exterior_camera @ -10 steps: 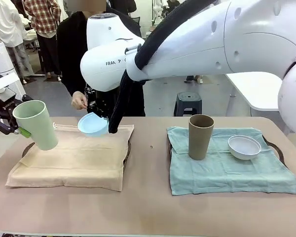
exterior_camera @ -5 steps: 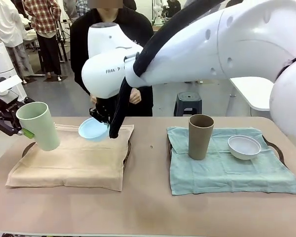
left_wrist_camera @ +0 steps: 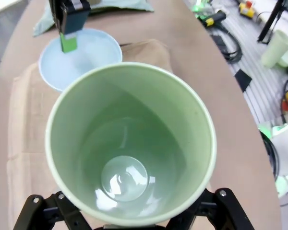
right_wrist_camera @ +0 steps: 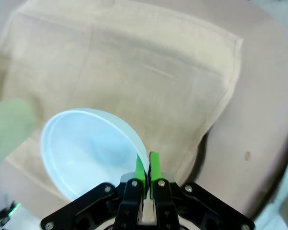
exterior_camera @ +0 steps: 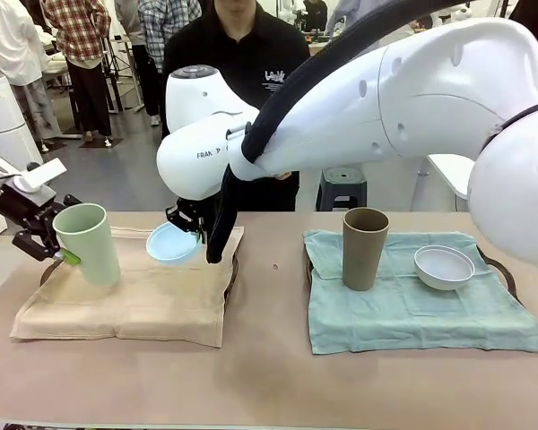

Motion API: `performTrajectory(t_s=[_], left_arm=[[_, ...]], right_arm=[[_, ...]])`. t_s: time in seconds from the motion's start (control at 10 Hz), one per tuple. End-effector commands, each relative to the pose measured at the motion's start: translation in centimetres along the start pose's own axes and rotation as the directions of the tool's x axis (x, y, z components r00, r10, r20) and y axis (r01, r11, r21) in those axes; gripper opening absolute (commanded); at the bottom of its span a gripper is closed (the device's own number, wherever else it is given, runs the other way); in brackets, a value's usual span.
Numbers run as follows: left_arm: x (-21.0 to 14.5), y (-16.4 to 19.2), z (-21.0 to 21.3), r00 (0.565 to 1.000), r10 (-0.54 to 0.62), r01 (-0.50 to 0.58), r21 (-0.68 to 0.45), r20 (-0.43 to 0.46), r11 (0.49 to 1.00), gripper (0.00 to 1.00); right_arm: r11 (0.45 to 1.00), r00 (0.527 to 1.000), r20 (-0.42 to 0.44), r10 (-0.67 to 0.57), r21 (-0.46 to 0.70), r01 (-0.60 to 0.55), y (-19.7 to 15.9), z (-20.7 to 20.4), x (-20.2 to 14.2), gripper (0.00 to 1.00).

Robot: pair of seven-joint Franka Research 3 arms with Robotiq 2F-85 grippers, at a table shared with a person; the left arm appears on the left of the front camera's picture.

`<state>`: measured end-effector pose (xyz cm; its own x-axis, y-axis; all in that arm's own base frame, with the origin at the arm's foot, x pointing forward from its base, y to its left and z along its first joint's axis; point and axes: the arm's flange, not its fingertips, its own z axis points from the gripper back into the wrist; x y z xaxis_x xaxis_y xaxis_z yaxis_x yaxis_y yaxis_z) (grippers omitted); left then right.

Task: Set up a tray with a mat and arrange the tableware.
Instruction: Place the Picnic Bowl and Reusable plastic cup back onto the Handle tray in front of the human's position.

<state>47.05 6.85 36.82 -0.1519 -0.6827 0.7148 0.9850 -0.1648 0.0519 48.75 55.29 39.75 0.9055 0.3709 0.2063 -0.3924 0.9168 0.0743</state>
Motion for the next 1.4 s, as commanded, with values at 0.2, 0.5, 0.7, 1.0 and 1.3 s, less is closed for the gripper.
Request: performTrajectory(t_s=[0.2,0.5,0.7,1.0,1.3], left_arm=[[-2.1,2.0,-1.1,0.999,-0.012,0.011,0.009,0.053,1.000,0.85],[-1.8,2.1,-1.0,0.997,-0.031,0.030,0.016,0.064,0.999,0.85],[-1.8,2.0,-1.1,0.996,-0.029,0.028,0.006,0.082,1.000,1.00],[-1.7,1.8,-1.0,0.996,-0.003,0.004,-0.008,0.093,1.000,1.00],[-2.1,1.4,-0.5,0.991,0.101,-0.097,-0.042,0.091,0.994,1.00]], right_arm=[[0.999,0.999,0.018,0.033,0.022,-0.034,-1.7,-3.9,0.1,0.05],[0.999,1.000,0.001,0.028,0.038,-0.028,-2.6,-4.9,0.1,0.05],[0.998,0.999,-0.020,0.032,0.050,-0.031,-2.9,-5.6,0.0,0.58],[0.999,0.999,-0.015,0.032,0.044,-0.032,-2.8,-5.4,0.1,1.00],[0.999,0.999,0.025,0.035,0.021,-0.036,-2.2,-3.5,-0.5,0.58]])
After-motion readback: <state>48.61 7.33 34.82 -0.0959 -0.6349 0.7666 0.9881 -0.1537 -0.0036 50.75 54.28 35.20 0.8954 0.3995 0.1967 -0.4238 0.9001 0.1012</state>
